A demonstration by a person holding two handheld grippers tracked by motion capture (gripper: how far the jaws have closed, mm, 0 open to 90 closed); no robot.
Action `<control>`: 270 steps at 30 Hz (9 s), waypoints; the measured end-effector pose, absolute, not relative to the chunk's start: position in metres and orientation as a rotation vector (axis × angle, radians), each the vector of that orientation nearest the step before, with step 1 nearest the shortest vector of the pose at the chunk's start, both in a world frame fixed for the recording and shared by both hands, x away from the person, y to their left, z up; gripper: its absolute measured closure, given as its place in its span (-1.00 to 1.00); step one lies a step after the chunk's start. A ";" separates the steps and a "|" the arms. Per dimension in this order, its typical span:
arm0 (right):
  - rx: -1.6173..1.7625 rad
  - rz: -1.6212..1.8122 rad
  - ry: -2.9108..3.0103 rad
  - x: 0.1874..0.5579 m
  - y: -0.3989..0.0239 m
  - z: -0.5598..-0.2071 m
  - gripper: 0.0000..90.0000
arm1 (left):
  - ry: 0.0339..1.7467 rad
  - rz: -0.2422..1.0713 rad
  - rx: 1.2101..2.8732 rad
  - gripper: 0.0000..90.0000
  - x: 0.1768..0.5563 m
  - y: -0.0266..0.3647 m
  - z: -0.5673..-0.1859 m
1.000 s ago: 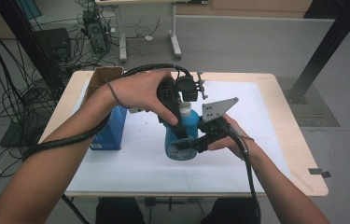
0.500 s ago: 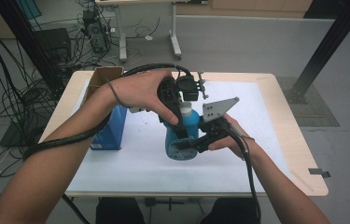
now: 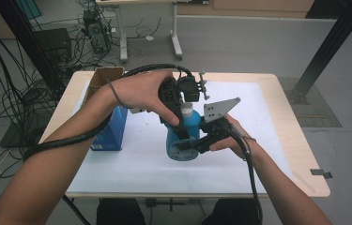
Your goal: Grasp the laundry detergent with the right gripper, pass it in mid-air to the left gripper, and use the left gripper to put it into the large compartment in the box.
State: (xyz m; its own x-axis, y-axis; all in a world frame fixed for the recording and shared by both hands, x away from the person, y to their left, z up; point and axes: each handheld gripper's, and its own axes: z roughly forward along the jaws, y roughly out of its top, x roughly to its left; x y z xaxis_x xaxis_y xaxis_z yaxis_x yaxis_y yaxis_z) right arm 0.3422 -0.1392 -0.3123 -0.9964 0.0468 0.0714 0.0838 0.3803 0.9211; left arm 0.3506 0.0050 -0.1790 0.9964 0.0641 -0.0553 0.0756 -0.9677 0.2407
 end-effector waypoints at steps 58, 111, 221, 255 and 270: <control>-0.098 -1.723 -2.595 0.340 -0.135 -0.310 -0.02 | 0.083 -0.047 2.903 -0.52 0.347 0.000 -0.177; -0.075 -1.722 -2.610 0.339 -0.137 -0.310 -0.02 | 0.031 -0.020 2.910 -0.17 0.344 -0.004 -0.177; -0.116 -1.783 -2.545 0.342 -0.139 -0.308 -0.29 | 0.080 0.008 2.910 -0.16 0.347 -0.003 -0.171; -0.331 -1.216 -2.866 0.336 -0.160 -0.290 -0.95 | 0.292 0.047 2.925 -0.16 0.357 0.011 -0.176; -0.620 -0.573 -2.990 0.358 -0.175 -0.289 -0.92 | 0.406 0.092 2.933 -0.16 0.353 0.021 -0.171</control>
